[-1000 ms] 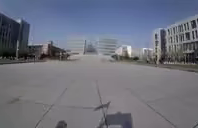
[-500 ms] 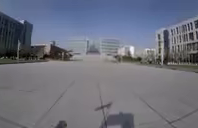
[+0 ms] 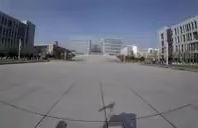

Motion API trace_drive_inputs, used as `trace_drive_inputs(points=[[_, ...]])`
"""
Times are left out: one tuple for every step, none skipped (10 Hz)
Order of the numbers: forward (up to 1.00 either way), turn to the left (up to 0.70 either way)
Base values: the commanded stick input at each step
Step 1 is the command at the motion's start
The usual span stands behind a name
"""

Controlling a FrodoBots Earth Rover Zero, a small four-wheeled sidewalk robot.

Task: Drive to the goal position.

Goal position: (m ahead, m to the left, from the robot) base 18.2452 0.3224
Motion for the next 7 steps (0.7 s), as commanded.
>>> trace_drive_inputs(points=[[1.0,0.0],[1.0,0.0],[1.0,0.03],[1.0,-0.08],[1.0,-0.39],[1.0,-0.4],[1.0,-0.4]])
